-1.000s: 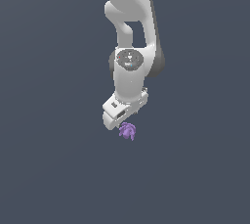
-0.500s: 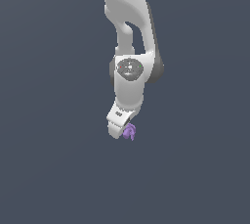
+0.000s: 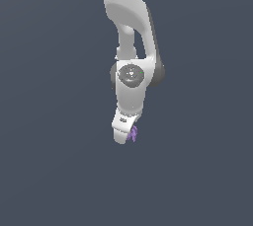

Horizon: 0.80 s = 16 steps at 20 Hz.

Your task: Pick up the object and move it to a goal position.

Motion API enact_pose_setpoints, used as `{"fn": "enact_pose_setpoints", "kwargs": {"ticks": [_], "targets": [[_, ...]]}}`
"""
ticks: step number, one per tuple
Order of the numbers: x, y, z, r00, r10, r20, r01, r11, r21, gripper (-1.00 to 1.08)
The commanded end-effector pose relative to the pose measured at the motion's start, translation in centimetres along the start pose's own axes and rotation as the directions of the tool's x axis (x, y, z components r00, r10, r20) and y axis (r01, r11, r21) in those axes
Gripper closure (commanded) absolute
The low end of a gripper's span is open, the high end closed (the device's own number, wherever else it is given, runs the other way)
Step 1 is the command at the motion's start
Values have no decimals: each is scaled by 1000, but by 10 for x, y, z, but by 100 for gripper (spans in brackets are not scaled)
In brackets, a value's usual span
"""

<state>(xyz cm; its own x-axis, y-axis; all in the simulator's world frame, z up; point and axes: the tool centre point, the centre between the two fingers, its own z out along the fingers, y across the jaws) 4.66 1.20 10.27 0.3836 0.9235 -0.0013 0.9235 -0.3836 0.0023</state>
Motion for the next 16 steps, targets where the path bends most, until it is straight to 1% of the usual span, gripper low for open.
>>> {"fn": "enact_pose_setpoints", "kwargs": {"ticks": [1, 10, 16], "targets": [[1, 1, 2, 1000, -26, -1, 26, 1000, 1, -92], [0, 1, 7, 999, -39, -1, 39, 999, 2, -92], [1, 0, 35, 999, -43, -1, 43, 999, 2, -92]]}}
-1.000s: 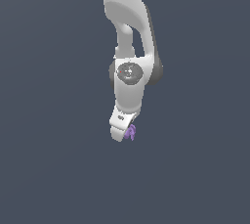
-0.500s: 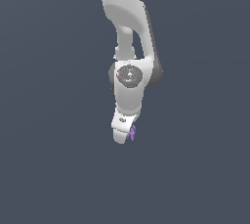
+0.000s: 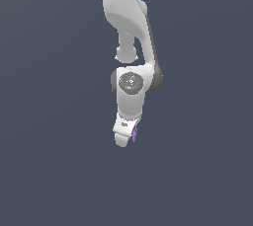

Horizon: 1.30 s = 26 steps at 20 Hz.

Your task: Pick up the object and move it to a goal position.

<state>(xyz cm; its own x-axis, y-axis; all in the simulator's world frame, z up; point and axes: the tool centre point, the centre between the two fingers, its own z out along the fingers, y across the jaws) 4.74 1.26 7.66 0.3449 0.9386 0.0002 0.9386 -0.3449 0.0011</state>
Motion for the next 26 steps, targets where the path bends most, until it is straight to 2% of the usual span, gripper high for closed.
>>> {"fn": "enact_pose_setpoints", "kwargs": {"ticks": [1, 8, 9, 26], "targets": [[0, -1, 14, 1000, -1, 0, 1, 1000, 1, -92], [0, 0, 27, 1000, -2, 0, 2, 1000, 1, -92], [0, 0, 27, 1000, -2, 0, 2, 1000, 1, 108], [-1, -3, 15, 1000, -2, 0, 2, 1000, 1, 108]]}}
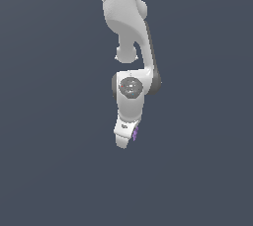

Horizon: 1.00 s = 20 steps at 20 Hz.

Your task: Pick up the object and move it to a goal position.

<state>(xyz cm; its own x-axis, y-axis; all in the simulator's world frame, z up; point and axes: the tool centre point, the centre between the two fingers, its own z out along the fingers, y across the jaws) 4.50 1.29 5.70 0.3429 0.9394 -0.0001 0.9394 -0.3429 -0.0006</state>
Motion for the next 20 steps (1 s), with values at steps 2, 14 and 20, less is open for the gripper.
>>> {"fn": "enact_pose_setpoints", "kwargs": {"ticks": [2, 14, 20], "targets": [[-1, -3, -12, 1000, 0, 0, 0, 1000, -1, 108], [-6, -33, -100, 1000, -1, 2, 1, 1000, -1, 108], [-9, -53, -163, 1000, -2, 2, 2, 1000, -1, 108]]}}
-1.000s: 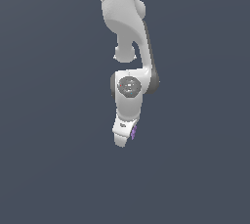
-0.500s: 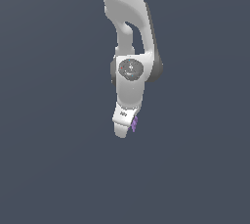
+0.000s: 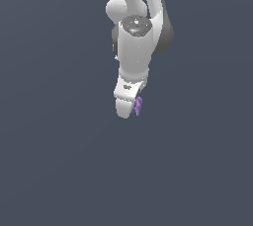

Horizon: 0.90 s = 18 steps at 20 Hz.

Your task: Pick up the object and move it to a goal position.

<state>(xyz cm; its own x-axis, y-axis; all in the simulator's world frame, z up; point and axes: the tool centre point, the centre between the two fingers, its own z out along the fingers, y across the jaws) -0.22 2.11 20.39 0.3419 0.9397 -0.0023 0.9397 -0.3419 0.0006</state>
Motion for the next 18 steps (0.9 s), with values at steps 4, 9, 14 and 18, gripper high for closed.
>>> {"fn": "enact_pose_setpoints", "kwargs": {"ticks": [4, 9, 14, 18], "targets": [[-3, -19, -60, 1000, -1, -1, 1, 1000, 0, 108], [-5, -32, -105, 1000, -1, -2, 1, 1000, 1, 108], [-6, -41, -139, 1000, -1, -3, 1, 1000, 1, 108], [-7, -44, -155, 1000, 0, -3, 0, 1000, 1, 108]]}}
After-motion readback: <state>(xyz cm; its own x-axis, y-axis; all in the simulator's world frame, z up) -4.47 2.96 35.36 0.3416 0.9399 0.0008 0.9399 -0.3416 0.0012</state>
